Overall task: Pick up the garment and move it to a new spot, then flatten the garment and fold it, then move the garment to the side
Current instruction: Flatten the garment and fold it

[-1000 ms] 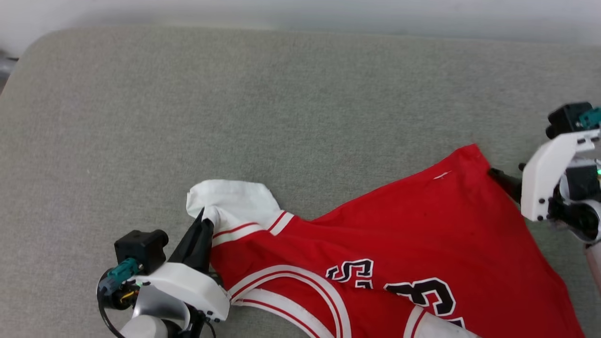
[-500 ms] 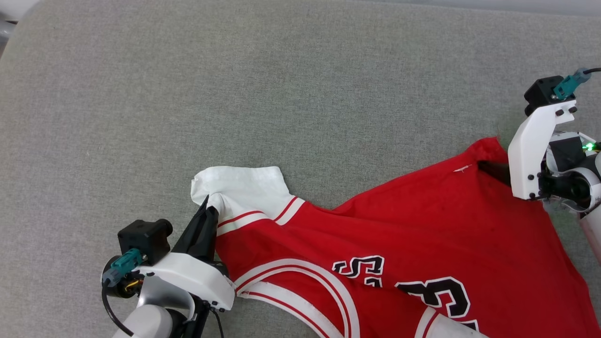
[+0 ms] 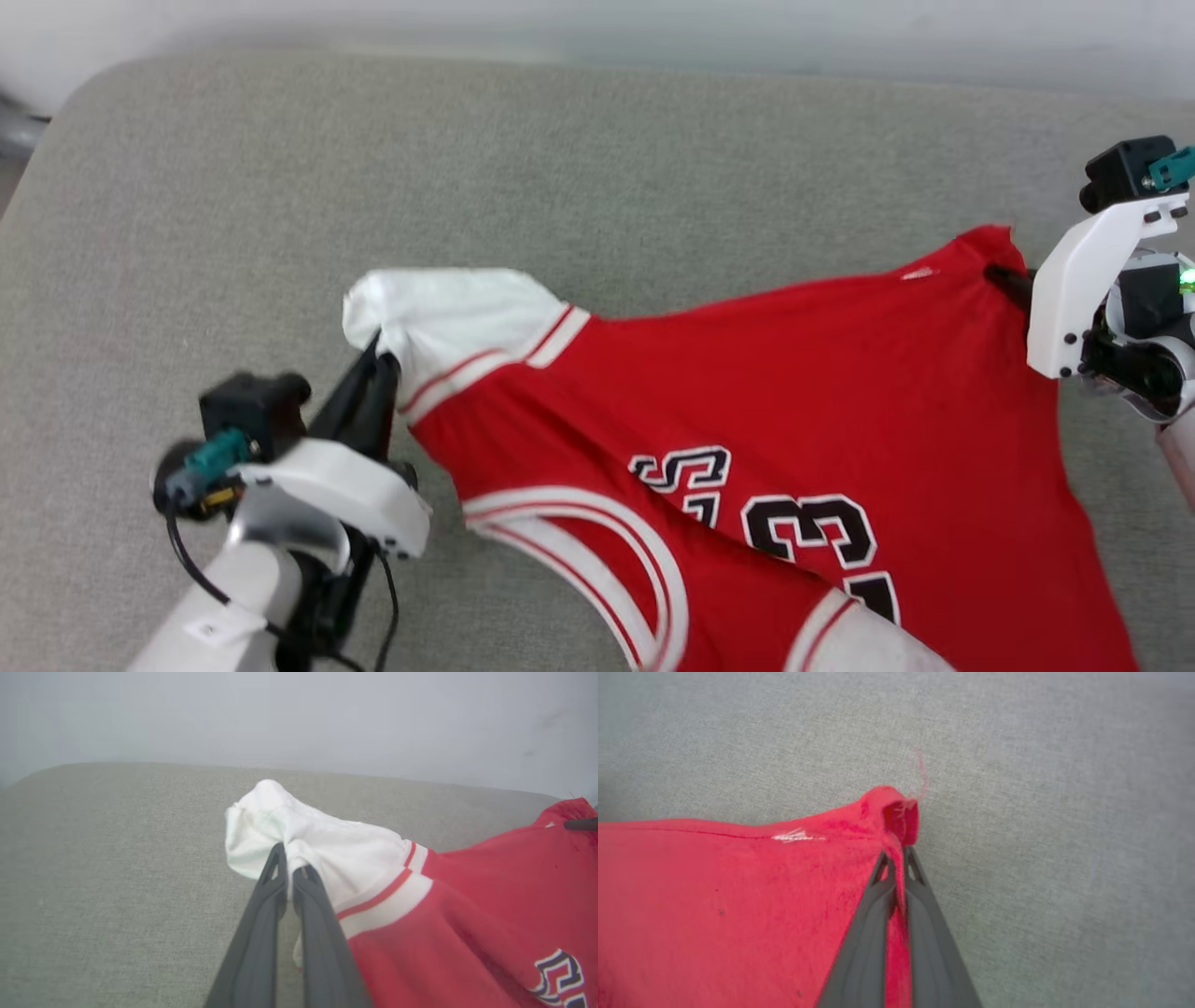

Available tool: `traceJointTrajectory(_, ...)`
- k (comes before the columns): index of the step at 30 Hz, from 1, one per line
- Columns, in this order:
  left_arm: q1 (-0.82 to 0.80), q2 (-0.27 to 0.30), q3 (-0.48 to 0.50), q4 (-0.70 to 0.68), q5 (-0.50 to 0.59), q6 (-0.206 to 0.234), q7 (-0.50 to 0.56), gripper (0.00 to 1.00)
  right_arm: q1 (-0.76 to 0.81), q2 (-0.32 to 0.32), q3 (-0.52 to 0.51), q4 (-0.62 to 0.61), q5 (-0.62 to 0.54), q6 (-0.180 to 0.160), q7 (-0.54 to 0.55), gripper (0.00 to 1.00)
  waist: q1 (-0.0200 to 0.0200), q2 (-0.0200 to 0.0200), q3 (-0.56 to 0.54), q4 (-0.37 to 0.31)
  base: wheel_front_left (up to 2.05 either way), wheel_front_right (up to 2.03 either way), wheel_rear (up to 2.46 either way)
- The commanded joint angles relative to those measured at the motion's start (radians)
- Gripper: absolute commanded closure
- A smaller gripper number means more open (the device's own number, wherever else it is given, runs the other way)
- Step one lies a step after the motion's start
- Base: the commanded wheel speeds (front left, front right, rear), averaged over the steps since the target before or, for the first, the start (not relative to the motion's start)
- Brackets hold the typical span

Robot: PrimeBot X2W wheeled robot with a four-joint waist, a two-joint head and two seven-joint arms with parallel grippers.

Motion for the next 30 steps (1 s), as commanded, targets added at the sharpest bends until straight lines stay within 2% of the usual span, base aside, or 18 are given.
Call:
traceJointTrajectory(1,-0.036,0.012,0.008,-0.001,0.012,-0.005,0.005,1.00,-0.015,0.010,-0.008,0.011,-0.010,-0.001,-0.019,1.00,-0.0001,0.0000,-0.033,-0.023,0.00,0.00,0.00)
traceJointTrajectory(6,-0.173,0.044,0.015,-0.008,0.037,-0.027,0.039,1.00,-0.051,0.041,-0.038,0.044,-0.043,-0.001,-0.098,1.00,-0.0001,0.0000,-0.085,-0.062,0.00,0.00,0.00)
traceJointTrajectory(14,-0.456,0.048,0.029,0.073,0.035,-0.080,0.106,1.00,-0.172,0.087,-0.092,0.088,-0.099,-0.001,-0.202,1.00,-0.0001,0.0000,-0.115,-0.123,0.00,0.00,0.00)
traceJointTrajectory(23,-0.821,0.021,0.030,0.313,0.063,-0.140,0.133,1.00,-0.418,0.135,-0.199,0.158,-0.153,-0.001,-0.315,1.00,-0.0001,0.0000,-0.057,-0.159,0.00,0.00,0.00)
traceJointTrajectory(30,-1.081,0.007,0.045,0.514,0.092,-0.155,0.093,1.00,-0.631,0.149,-0.273,0.244,-0.217,-0.002,-0.380,1.00,-0.0001,0.0000,0.034,-0.161,0.00,0.00,0.00)
